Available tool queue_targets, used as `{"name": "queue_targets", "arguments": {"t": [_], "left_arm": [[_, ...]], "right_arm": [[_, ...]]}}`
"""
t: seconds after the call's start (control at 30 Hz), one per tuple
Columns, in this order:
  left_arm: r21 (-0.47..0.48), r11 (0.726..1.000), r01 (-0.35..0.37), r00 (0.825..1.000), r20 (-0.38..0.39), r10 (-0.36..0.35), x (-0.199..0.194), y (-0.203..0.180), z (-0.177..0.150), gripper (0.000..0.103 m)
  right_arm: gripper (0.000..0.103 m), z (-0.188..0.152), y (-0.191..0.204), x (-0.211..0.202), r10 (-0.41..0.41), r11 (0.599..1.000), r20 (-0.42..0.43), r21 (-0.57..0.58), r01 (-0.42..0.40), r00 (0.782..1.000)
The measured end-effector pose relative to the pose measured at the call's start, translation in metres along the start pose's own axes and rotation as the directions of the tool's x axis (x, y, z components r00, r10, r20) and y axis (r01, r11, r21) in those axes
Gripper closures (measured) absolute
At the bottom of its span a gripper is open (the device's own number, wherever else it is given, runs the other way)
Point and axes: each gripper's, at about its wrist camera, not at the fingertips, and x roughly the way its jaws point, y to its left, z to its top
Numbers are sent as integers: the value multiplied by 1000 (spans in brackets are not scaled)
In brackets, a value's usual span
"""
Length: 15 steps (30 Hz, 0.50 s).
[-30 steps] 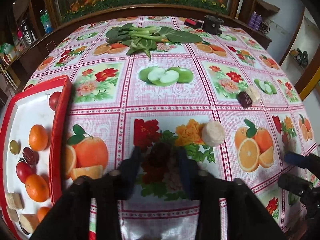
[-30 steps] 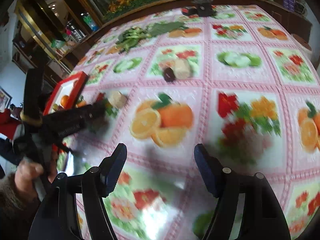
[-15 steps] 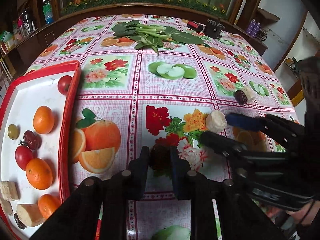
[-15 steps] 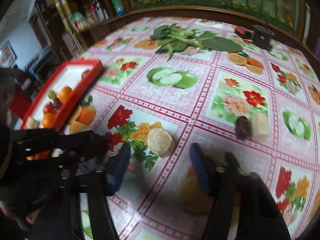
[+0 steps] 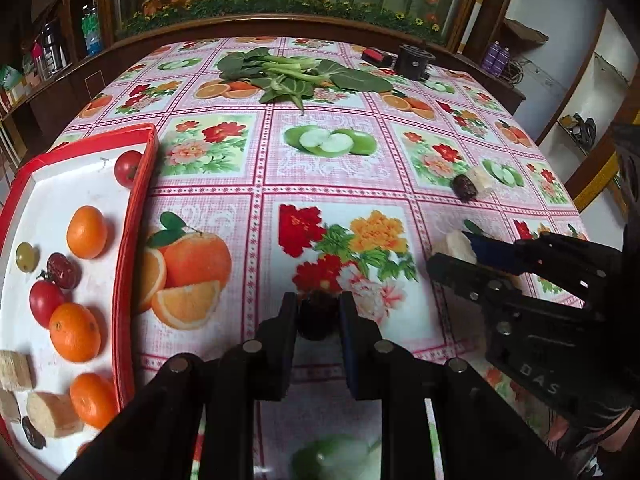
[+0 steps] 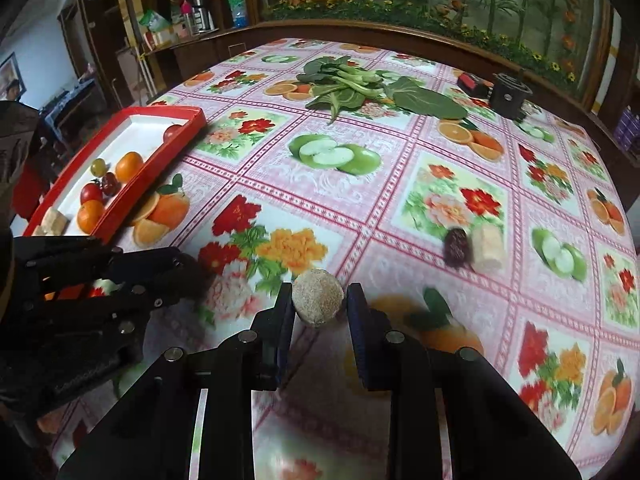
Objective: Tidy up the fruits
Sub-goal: 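Grasp a beige ball with the right tool while the left tool grasps a dark date, then carry the beige ball and dark date with both tools over the tray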
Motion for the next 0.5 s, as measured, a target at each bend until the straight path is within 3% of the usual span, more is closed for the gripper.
{"name": "queue_targets", "arguments": {"t": [0.5], "left_arm": [[4, 1000, 21, 1000, 8, -21, -33, -12, -35, 80]], "right_arm": [[77, -58, 5, -40, 43, 989, -22, 140, -40, 999]]}}
